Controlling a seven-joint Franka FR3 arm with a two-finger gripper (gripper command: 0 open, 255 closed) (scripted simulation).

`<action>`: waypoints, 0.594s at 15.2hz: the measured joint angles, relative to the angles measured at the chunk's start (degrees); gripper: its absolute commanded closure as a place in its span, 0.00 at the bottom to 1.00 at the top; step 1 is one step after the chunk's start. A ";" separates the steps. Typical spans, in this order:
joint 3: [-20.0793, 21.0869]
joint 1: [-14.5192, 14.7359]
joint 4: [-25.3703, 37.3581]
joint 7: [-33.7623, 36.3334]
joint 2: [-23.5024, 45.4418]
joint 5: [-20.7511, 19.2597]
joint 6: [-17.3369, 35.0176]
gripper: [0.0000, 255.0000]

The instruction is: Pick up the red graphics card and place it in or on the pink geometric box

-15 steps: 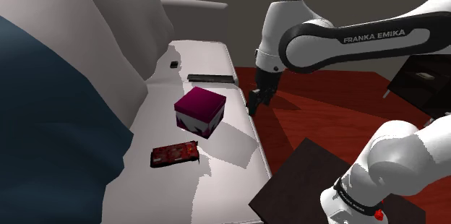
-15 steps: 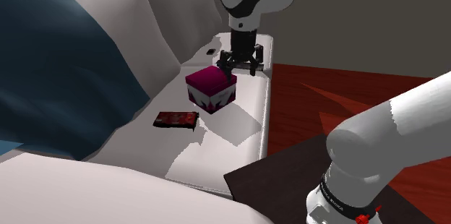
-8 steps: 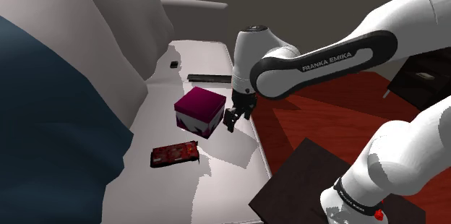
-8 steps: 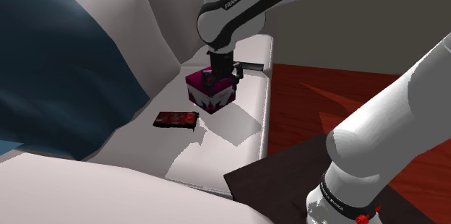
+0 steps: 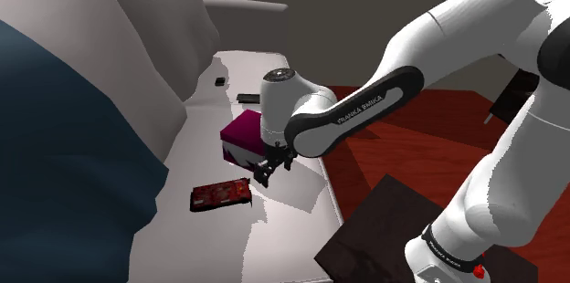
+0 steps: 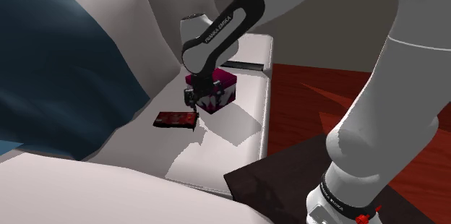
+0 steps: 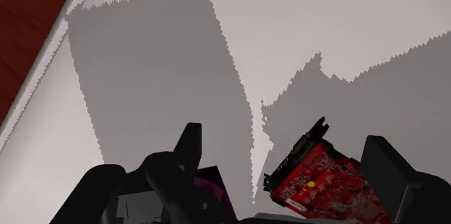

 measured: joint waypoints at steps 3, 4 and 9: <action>-0.16 1.86 3.83 6.06 6.95 -5.42 1.47 0.00; -0.54 2.45 4.87 7.61 8.95 -7.03 1.90 0.00; -3.74 7.32 14.32 15.09 21.65 -14.82 2.54 0.00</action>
